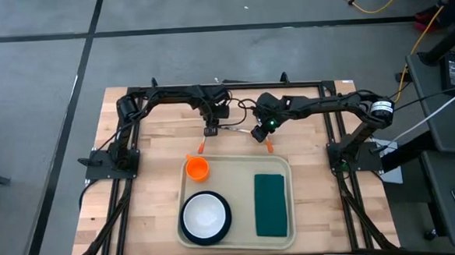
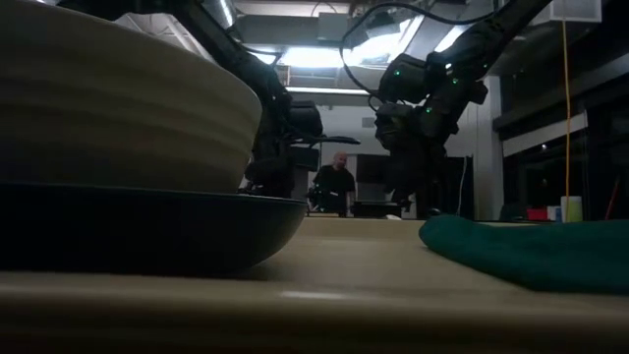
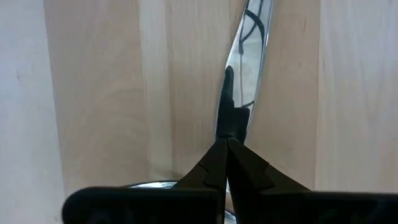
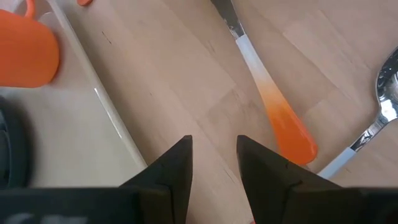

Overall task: Set up tray
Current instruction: Put the knife on the napkin

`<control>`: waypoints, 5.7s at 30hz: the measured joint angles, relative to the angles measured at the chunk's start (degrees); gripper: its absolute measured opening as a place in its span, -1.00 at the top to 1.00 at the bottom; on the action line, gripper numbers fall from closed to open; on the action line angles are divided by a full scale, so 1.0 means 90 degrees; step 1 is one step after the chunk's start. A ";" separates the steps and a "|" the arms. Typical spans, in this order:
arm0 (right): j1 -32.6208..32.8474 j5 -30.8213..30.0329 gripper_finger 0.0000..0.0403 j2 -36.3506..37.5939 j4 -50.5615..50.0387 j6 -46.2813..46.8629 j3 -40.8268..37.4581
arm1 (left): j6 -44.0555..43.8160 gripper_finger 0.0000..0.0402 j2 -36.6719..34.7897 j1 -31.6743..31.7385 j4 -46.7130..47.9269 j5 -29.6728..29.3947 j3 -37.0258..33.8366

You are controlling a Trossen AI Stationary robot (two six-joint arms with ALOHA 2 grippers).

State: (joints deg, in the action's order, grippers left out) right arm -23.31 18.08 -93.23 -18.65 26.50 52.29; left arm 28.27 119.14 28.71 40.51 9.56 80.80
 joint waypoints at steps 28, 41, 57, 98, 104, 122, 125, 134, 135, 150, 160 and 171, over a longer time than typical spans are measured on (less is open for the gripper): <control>0.0208 -0.0900 0.35 -0.0626 -0.1924 -0.3048 0.0870 | -0.0075 0.99 0.0023 -0.0010 -0.0347 0.0239 -0.0198; 0.0389 -0.1622 0.35 -0.1263 -0.2203 -0.4004 0.1435 | -0.0124 0.99 0.0023 -0.0010 -0.0345 0.0234 -0.0198; 0.0316 -0.1574 -0.14 -0.1727 -0.2278 -0.4150 0.1459 | -0.0124 0.99 0.0023 -0.0010 -0.0342 0.0238 -0.0200; -0.0238 -0.1534 -0.10 -0.1785 -0.2572 -0.4670 0.1770 | -0.0176 0.99 0.0031 -0.0015 -0.0529 0.0394 -0.0202; -0.0235 -0.1228 -0.20 -0.1785 -0.2509 -0.4648 0.1778 | -0.0177 0.99 0.0031 -0.0015 -0.0534 0.0403 -0.0202; -0.0227 -0.1639 0.15 -0.1736 -0.2230 -0.4609 0.1414 | -0.0249 0.99 0.0031 -0.0003 -0.0614 0.0432 -0.0202; -0.0226 -0.1718 0.28 -0.1741 -0.2229 -0.4617 0.1411 | -0.0250 0.99 0.0031 0.0000 -0.0628 0.0435 -0.0202; -0.0231 -0.1738 0.62 -0.1751 -0.2237 -0.4639 0.1404 | -0.0415 0.99 0.0036 0.0024 -0.0758 0.0612 -0.0202; -0.0231 -0.1738 0.62 -0.1754 -0.2239 -0.4639 0.1404 | -0.0415 0.99 0.0036 0.0024 -0.0758 0.0612 -0.0202; -0.0233 -0.1775 0.72 -0.1806 -0.2891 -0.4638 0.2275 | -0.0414 0.99 0.0038 0.0030 -0.0872 0.0619 -0.0200; -0.0231 -0.1505 0.86 -0.1788 -0.3323 -0.4640 0.2603 | -0.0447 0.99 0.0038 0.0032 -0.1003 0.0629 -0.0202; -0.0231 -0.1498 0.42 -0.1755 -0.3335 -0.4452 0.1859 | -0.0460 0.99 0.0023 0.0073 -0.1178 0.0638 -0.0448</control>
State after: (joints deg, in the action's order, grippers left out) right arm -25.39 4.60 -109.02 -48.67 -13.56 69.03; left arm 24.13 119.35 29.36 29.91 15.31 76.77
